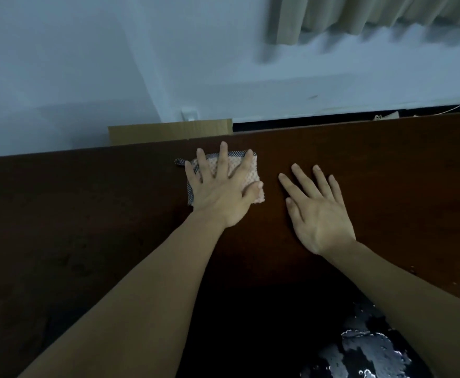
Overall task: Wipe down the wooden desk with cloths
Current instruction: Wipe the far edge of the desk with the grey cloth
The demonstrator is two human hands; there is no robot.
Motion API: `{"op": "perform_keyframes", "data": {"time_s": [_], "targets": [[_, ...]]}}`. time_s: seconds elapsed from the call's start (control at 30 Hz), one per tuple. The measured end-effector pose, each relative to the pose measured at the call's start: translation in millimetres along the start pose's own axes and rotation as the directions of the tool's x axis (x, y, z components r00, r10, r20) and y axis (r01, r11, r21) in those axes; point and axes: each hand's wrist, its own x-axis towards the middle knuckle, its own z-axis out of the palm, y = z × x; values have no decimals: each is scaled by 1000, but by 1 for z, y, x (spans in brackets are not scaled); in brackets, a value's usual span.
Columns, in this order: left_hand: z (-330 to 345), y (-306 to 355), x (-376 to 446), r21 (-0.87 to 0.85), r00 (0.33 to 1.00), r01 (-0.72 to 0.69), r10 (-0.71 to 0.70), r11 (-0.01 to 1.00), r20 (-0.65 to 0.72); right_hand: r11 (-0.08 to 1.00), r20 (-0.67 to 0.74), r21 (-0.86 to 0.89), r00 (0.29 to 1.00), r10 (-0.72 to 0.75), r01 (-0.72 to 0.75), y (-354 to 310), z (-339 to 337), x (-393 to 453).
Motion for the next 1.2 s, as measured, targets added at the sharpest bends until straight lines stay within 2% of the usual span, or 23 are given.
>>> {"op": "perform_keyframes", "data": {"time_s": [0.2, 0.33, 0.43, 0.57, 0.7, 0.8, 1.03, 1.2], "targets": [[-3, -2, 3, -9, 1000, 2, -2, 1000, 2, 1000, -20, 7, 1000, -11, 12, -1, 1, 0], [10, -8, -45, -14, 994, -113, 113, 993, -9, 1000, -17, -1, 1000, -12, 12, -1, 3, 0], [16, -19, -61, 49, 984, -173, 175, 984, -40, 1000, -27, -2, 1000, -2, 2, 0, 3, 0], [5, -28, -26, 41, 996, -84, 84, 996, 0, 1000, -27, 0, 1000, -7, 7, 1, 3, 0], [-5, -31, 22, 19, 998, 38, -37, 999, -48, 1000, -50, -10, 999, -13, 13, 2, 5, 1], [-7, -30, 36, 12, 994, 76, -74, 997, -82, 1000, -49, -13, 999, -13, 12, 1, 6, 1], [-4, -23, -9, -4, 999, 42, -42, 999, 24, 1000, -36, -23, 999, -4, 3, 0, 4, 0], [6, -20, -48, 35, 999, -1, 0, 999, 50, 1000, -36, -20, 999, -2, 1, -1, 4, 0]]}}
